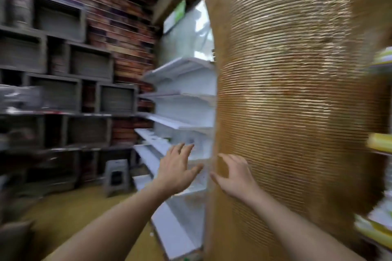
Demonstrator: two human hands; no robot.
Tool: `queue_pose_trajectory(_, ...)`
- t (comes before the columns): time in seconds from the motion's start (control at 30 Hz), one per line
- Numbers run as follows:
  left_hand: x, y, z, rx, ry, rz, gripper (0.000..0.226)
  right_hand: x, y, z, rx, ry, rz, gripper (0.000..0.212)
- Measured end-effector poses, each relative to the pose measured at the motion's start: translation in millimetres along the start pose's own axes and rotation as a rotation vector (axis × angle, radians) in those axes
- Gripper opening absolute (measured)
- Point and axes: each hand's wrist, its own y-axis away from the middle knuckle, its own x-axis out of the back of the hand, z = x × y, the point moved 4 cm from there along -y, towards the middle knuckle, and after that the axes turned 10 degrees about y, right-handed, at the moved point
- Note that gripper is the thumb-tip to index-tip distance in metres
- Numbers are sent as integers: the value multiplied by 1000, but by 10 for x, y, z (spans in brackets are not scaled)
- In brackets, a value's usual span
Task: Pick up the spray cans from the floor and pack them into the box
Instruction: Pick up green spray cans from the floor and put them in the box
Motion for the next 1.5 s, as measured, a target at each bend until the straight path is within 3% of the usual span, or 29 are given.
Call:
queue_pose_trajectory(0.23, 585, -515, -1414, 230, -139, 158, 69, -968, -1444, -968, 205, -193, -46, 63)
queue_pose_trajectory(0.5, 699, -926, -3008, 389, -263, 155, 76, -2287, -2448, -2043, 335, -323, -113, 67)
queue_pose_trajectory(0.77, 509, -1795, -4784, 401, -219, 72, 77, -3631, -3574, -2465, 182, -291, -172, 60)
queue_pose_trajectory(0.93, 37, -2513, -5620, 371, -144, -48, 76, -4401, -4128, -2221, 26, -228, -255, 71)
queue_pose_trajectory(1.07, -814, -2913, -5925, 278, -41, -190, 75, -4956, -4333, -1704, -102, -155, -324, 71)
queue_pose_trajectory(1.23, -2011, -3116, -6095, 194, 99, -360, 74, -5725, -4287, -874, -308, -90, -416, 73)
queue_pose_trajectory(1.5, -3551, -3096, -6510, 227, 172, -687, 74, -7003, -3873, 55, -605, -204, -614, 68)
